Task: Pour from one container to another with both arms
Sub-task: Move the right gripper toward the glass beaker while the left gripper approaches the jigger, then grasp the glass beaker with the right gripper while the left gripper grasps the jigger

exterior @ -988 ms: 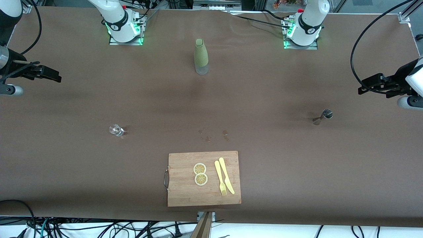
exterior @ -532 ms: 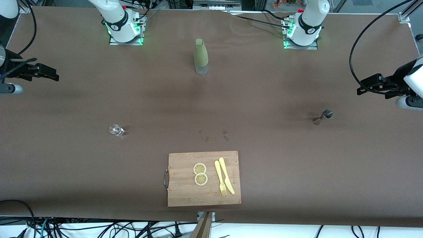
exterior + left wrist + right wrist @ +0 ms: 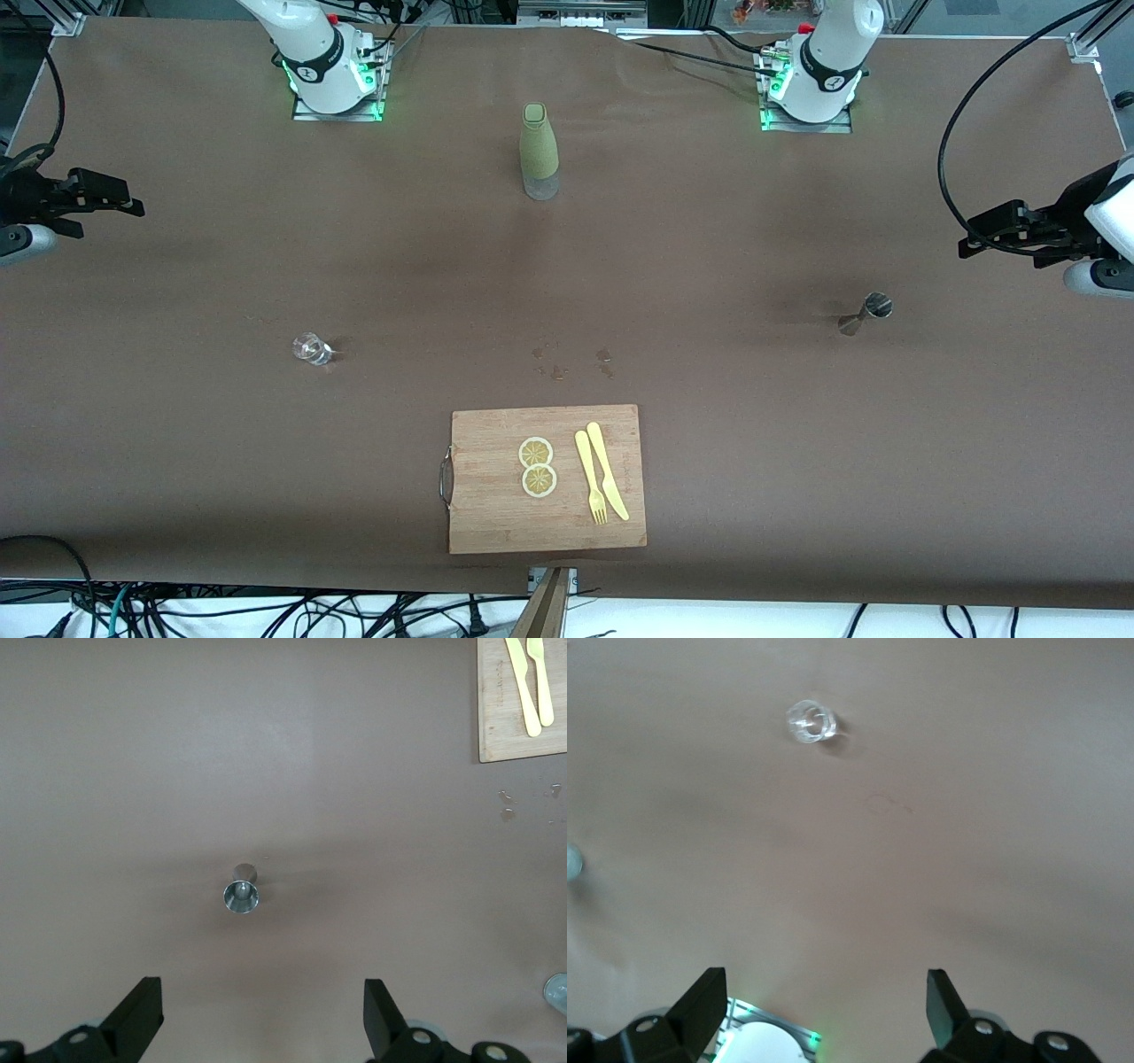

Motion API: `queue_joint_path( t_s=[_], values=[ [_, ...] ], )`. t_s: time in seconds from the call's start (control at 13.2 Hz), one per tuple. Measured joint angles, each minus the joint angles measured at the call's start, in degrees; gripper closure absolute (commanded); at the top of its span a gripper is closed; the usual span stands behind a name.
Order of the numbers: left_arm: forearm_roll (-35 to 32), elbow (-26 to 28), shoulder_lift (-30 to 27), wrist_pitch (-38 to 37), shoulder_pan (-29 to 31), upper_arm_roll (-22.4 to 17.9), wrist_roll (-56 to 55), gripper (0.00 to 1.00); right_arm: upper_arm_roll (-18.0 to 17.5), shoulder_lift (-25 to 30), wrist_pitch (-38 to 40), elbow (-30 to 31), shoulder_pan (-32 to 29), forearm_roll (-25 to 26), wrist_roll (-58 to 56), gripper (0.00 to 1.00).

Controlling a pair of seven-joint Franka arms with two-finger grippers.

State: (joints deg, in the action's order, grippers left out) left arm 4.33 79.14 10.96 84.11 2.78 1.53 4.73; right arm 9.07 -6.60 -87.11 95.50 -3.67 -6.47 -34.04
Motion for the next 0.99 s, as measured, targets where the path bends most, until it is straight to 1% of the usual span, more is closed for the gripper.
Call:
queue_joint_path(
  t_s=[0.23,0.38,0.46,0.68,0.99],
  values=[
    [0.3,1.0,0.3,0.1,1.2,-0.2,0.4,0.0,0.1,-3.2,-0.2,0.0,-3.4,-5.4,-10.4,0.0],
    [0.4,2.2,0.4,0.1,2.4,-0.8,5.6,0.0,0.1,-5.8,-0.2,0.1,-5.6,-10.1,-19.1,0.0],
    [1.0,2.8,0.4,0.1,3.1,-2.0,11.0,0.0,0.2,-7.6,-0.2,0.1,-6.9,-12.8,-24.2,0.0],
    [5.3,3.8,0.7,0.1,4.6,-8.1,30.7,0.0,0.2,-14.4,-0.4,0.2,-10.0,-20.7,-41.3,0.0],
    [15.2,6.2,2.0,0.1,5.2,-15.0,54.4,0.0,0.2,-22.0,-1.6,0.2,-11.4,-30.9,-59.0,0.0]
  ],
)
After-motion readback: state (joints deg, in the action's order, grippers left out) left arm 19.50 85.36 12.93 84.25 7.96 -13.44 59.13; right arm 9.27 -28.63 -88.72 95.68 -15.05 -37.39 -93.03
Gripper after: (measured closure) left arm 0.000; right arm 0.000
